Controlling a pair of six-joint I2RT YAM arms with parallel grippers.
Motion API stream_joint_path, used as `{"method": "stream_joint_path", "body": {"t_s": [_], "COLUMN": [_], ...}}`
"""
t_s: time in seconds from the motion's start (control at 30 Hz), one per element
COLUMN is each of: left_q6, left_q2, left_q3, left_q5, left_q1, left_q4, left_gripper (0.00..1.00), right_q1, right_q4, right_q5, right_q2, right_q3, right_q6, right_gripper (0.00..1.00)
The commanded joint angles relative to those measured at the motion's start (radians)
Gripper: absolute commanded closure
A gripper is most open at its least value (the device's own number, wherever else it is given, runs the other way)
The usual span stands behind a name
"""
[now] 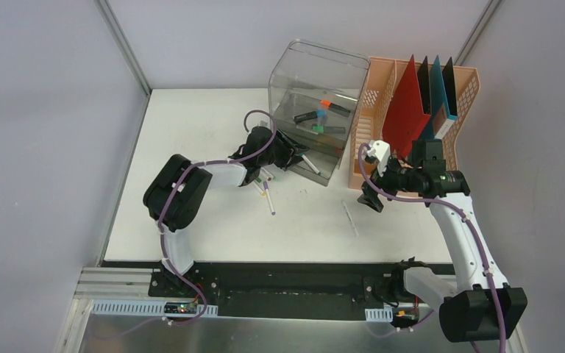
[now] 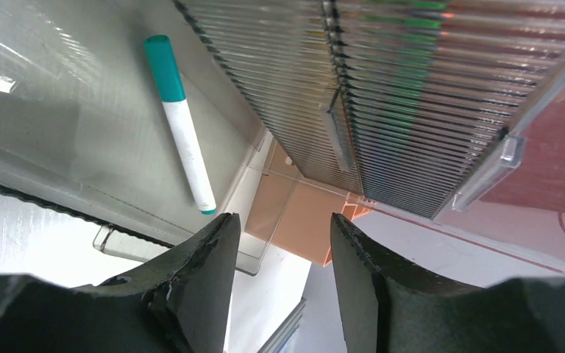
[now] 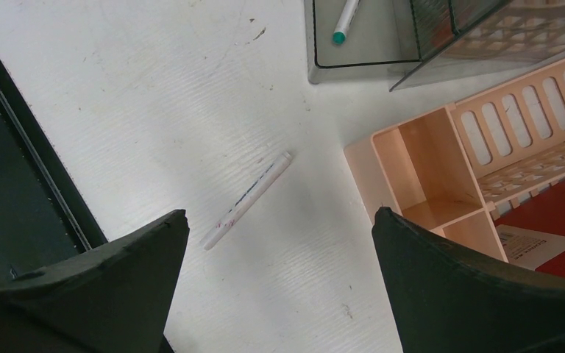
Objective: Organize the desk
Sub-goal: Place the stationery in the drawer.
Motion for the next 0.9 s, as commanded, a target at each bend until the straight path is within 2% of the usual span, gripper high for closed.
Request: {"method": "stream_joint_path", "body": {"t_s": [0.0, 0.2, 0.57, 0.67, 0.87], "left_q6": [-0.028, 0.04, 0.419, 0.517, 0.659], "left_q2": [-0.064, -0.163, -0.493, -0.609, -0.808], "left_q3": [-0.014, -0.068, -0.228, -0.29, -0.437], "left_q5": [0.004, 0.003, -0.057, -0.088, -0.149], "left_q1": [-0.001, -0.001, -0.001, 0.0, 0.001], "left_q4": [-0.007, 0.008, -0.057, -0.064, -0.053], "left_gripper": [0.5, 0.5, 0.48, 0.4, 0.13], "right_q1": [-0.005, -0.006, -0.006, -0.005, -0.005], "right_q4": [0.007, 0.007, -0.009, -0.019, -0.02], "right_q5": [-0.043, -0.046, -0.077, -0.084, -0.094], "right_q2": [-0.026, -0.026, -0.002, 0.011, 0.03], "right_q3": [0.008, 0.008, 0.007, 0.006, -0.003], "right_q6": [-0.029, -0.028, -0.04, -0.046, -0.047], "right_gripper": [0.01, 0.01, 0.01, 0.01, 0.01]}}
